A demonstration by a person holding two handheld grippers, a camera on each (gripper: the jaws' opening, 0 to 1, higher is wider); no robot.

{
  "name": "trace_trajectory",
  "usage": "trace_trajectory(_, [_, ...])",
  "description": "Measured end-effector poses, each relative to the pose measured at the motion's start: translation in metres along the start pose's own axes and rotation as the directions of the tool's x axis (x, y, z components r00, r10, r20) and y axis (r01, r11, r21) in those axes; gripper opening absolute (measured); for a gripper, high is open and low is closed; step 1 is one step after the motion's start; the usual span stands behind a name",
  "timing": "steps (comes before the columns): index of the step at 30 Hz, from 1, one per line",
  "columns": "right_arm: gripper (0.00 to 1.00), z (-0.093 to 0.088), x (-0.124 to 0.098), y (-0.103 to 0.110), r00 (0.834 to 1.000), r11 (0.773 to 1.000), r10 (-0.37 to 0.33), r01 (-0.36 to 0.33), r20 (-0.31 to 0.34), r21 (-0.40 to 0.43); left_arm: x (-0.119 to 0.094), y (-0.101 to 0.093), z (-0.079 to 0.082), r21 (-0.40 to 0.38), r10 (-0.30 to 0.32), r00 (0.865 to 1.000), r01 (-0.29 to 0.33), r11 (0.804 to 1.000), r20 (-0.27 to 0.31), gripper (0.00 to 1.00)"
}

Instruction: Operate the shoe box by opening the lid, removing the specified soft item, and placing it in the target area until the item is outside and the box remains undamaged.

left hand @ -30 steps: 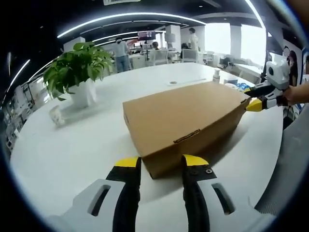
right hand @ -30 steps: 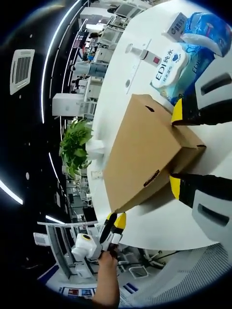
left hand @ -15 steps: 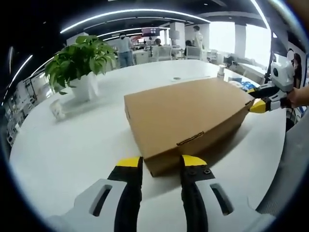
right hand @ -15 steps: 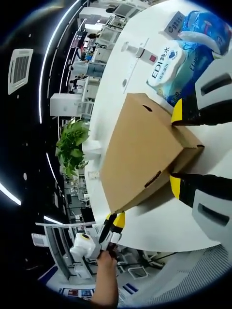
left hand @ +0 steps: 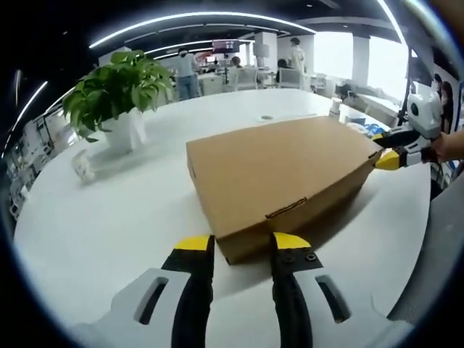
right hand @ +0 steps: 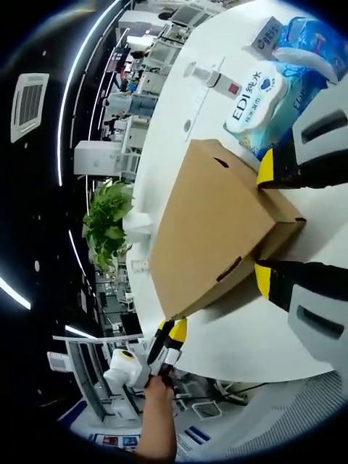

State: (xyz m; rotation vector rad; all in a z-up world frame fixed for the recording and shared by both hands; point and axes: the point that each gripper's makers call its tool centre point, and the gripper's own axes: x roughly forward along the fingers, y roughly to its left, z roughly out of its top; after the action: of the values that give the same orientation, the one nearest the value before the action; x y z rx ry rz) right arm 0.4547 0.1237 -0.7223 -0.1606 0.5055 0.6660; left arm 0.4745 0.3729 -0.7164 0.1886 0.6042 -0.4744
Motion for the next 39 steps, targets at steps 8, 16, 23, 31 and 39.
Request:
trace_trajectory(8, [0.36,0.005,0.01,-0.009,1.0,1.0,0.004,-0.004,-0.01,-0.005,0.01,0.007,0.007,-0.001,0.001,1.0,-0.001,1.0,-0.009,0.3])
trace_trajectory(16, [0.36,0.012,0.022,-0.02,1.0,1.0,0.001,-0.001,-0.018,-0.005,0.023,0.017,0.015,-0.008,0.004,1.0,-0.004,1.0,-0.012,0.3])
trace_trajectory(23, [0.36,0.016,0.028,-0.027,0.999,1.0,-0.008,0.007,-0.031,-0.006,0.032,0.022,0.021,-0.011,0.004,1.0,-0.004,1.0,-0.017,0.3])
trace_trajectory(31, [0.36,0.018,0.031,-0.03,0.999,1.0,-0.011,0.011,-0.041,0.001,0.036,0.025,0.023,-0.011,-0.001,1.0,0.001,1.0,-0.02,0.3])
trace_trajectory(39, [0.37,0.021,0.025,-0.033,0.999,1.0,-0.028,0.028,-0.035,0.008,0.029,0.028,0.022,-0.007,0.041,0.999,-0.041,0.999,-0.009,0.31])
